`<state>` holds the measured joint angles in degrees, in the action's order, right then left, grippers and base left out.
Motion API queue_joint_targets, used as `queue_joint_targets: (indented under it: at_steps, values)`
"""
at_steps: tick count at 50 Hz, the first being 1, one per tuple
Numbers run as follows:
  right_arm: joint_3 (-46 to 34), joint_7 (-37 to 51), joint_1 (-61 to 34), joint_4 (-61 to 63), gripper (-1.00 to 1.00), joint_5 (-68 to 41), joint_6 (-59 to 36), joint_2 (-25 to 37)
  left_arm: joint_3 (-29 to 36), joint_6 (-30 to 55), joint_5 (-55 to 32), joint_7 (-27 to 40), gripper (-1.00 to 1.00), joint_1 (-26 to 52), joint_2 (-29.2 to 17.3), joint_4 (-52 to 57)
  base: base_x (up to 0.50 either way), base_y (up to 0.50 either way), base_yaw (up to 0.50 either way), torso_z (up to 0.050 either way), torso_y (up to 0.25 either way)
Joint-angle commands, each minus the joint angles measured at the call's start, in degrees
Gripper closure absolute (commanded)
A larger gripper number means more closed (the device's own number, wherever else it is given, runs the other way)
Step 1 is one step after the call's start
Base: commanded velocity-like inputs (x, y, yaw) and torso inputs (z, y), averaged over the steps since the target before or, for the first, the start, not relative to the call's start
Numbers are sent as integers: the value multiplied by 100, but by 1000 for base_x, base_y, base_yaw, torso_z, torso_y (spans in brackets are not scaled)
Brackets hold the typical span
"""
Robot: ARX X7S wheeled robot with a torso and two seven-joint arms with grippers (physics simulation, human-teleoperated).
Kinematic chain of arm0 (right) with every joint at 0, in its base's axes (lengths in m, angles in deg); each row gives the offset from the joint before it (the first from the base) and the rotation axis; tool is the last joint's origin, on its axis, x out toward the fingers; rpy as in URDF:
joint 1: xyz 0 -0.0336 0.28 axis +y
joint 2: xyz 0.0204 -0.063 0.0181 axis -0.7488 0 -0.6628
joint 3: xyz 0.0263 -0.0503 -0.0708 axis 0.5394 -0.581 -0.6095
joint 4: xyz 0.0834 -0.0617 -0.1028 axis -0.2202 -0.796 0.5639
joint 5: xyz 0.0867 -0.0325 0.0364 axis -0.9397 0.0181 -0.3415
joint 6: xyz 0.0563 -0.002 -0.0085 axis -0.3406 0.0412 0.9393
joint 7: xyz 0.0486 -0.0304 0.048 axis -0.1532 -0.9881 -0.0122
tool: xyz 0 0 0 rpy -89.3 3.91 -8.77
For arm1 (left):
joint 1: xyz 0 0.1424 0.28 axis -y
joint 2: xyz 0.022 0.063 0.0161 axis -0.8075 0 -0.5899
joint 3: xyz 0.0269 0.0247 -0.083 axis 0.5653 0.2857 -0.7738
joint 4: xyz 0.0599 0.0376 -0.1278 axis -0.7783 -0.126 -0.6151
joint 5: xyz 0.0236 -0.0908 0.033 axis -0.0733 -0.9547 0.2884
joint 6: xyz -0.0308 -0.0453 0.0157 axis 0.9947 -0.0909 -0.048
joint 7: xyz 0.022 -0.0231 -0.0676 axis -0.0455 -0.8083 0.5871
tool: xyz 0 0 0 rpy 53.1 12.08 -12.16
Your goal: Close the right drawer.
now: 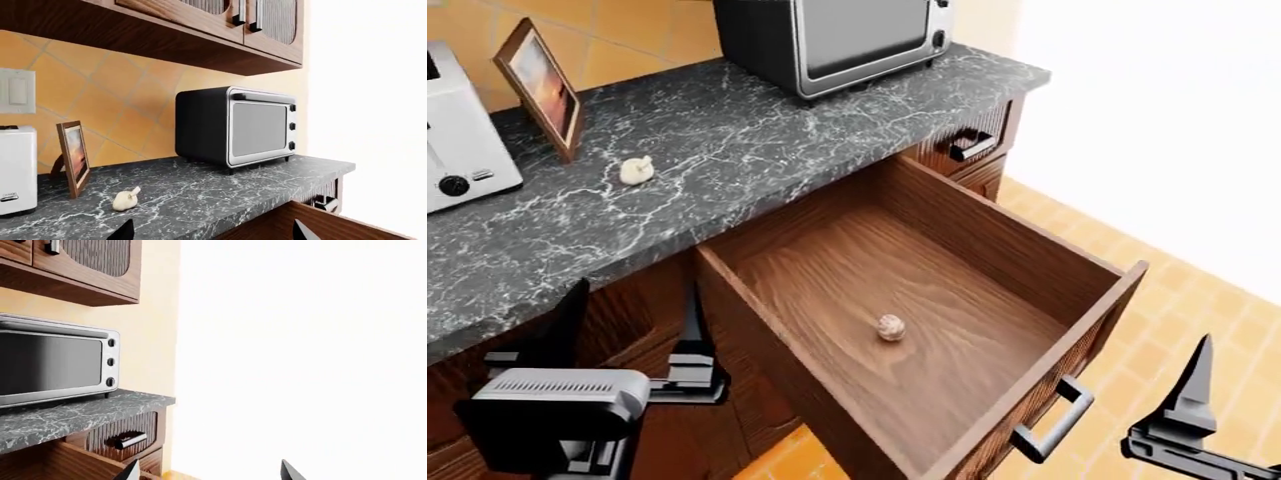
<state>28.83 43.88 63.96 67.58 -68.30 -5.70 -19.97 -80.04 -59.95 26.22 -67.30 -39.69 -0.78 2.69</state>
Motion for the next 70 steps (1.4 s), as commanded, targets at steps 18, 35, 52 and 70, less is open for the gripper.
queue_joint_targets:
  at_steps: [18,35,52,70]
  values:
    - [-23,-31,165,-46,-100,-17,365,11,67,-313,3,-58,-100,-6,-8,-319,309,388,0,0,0]
    - [139,42,226,-155,-100,-274,522,-86,112,-261,-10,19,-100,-98,-49,-144,400,-53,-85,0,0]
    - [39,-88,245,-366,-100,-375,551,20,117,-281,-38,46,-100,-65,-90,-183,0,0,-500,0,0]
    - [20,-103,321,-433,-100,-401,672,27,112,-145,-93,157,-100,-113,-155,62,0,0,-500,0,0]
